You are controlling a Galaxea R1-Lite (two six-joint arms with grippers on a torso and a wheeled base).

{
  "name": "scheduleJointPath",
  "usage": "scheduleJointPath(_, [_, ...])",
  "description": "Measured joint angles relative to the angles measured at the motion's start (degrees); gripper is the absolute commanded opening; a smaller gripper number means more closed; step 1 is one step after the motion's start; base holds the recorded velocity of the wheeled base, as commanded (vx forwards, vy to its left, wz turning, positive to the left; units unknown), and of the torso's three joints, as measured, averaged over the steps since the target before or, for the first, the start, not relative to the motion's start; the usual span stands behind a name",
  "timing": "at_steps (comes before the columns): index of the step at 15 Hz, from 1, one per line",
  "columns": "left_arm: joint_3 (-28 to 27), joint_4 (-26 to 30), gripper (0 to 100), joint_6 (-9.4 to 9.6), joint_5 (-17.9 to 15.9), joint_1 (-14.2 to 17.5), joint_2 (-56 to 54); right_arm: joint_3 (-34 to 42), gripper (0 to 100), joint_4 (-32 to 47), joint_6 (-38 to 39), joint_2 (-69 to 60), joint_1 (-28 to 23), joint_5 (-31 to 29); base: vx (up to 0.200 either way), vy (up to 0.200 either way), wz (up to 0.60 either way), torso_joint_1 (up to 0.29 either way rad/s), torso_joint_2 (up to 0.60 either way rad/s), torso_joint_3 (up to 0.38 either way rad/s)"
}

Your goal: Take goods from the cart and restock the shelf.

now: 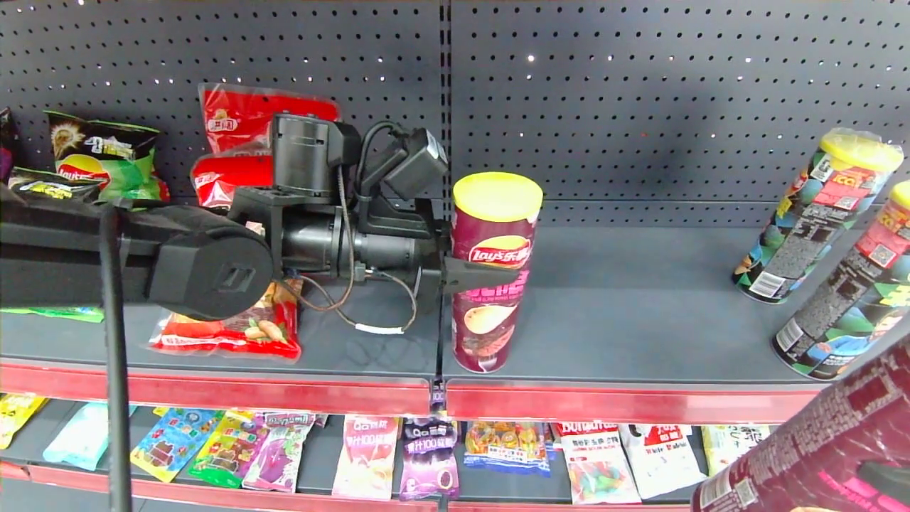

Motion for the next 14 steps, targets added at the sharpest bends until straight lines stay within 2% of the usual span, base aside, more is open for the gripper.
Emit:
scheduleJointPath(5, [1.9, -2.5, 0, 0.11, -1.56, 1.07, 0.05, -0.35, 0, -0.22, -0.05, 0.48, 0.0, -0.12, 0.0, 0.0, 0.0, 0.0, 0.0, 0.0])
scheduleJointPath(6, [2.28, -2.57, 100, 0.16, -1.48, 1.11, 0.07, -0.52, 0, -0.33, -0.05, 0.83, 0.0, -0.22, 0.0, 0.0, 0.0, 0.0, 0.0, 0.0])
scheduleJointPath(11, [2.91, -2.82, 100, 0.27, -1.27, 1.13, 0.13, -5.44, 0, -0.41, -0.09, 5.57, 0.0, -0.2, 0.0, 0.0, 0.0, 0.0, 0.0, 0.0])
scheduleJointPath(14, [5.9, -7.5, 100, -0.01, -1.21, 1.18, -0.37, -12.18, 0, -0.5, -0.35, 11.86, 0.04, -0.17, 0.0, 0.0, 0.0, 0.0, 0.0, 0.0])
